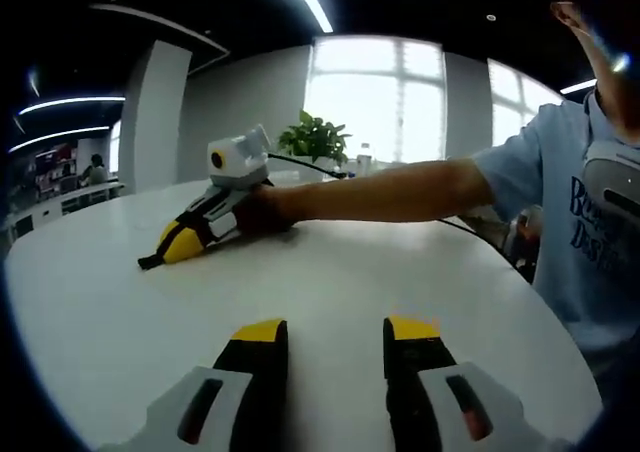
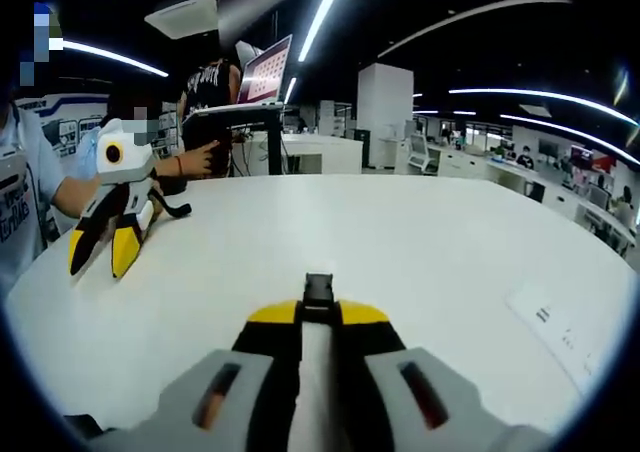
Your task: Snap the two parts of the plastic buckle together until the buckle closes and remains connected.
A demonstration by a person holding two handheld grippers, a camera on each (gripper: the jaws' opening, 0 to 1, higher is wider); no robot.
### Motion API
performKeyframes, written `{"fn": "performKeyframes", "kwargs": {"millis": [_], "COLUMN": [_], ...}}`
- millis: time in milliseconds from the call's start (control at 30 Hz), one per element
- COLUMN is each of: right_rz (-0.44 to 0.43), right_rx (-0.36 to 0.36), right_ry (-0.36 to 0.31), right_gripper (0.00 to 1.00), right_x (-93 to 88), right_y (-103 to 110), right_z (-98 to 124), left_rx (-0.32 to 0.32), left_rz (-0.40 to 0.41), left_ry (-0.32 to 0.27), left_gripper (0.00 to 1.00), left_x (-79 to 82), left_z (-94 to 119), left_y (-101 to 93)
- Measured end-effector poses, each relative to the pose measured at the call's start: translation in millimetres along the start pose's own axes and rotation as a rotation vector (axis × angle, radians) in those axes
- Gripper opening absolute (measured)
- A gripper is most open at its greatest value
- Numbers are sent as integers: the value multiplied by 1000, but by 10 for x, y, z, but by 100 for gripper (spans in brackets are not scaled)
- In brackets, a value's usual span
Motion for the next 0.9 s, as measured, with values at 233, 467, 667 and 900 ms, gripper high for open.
{"fn": "performKeyframes", "kwargs": {"millis": [233, 467, 667, 900], "right_rz": [-24, -29, -98, -106], "right_rx": [-15, -55, -91, -219], "right_ry": [6, 5, -110, -200], "right_gripper": [18, 33, 37, 43], "right_x": [22, 31, 110, 183], "right_y": [-57, -198, -278, -318], "right_z": [0, 26, 116, 268], "left_rx": [12, 13, 26, 57], "left_rz": [-9, -2, -16, 7], "left_ry": [9, 3, 22, 16], "left_gripper": [37, 37, 34, 32], "left_x": [6, 18, 4, 1], "left_z": [7, 20, 7, 80], "left_y": [41, 56, 72, 211]}}
Point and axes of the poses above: the point that each gripper's makers call its tool centre point, and the gripper's own axes: z roughly backward along the fingers, y roughly to its left, x roughly out of its top, the point moved 9 cm from there along z, roughly backward along the fingers, and after that the axes turned 5 degrees about x, right-handed, at the moved point
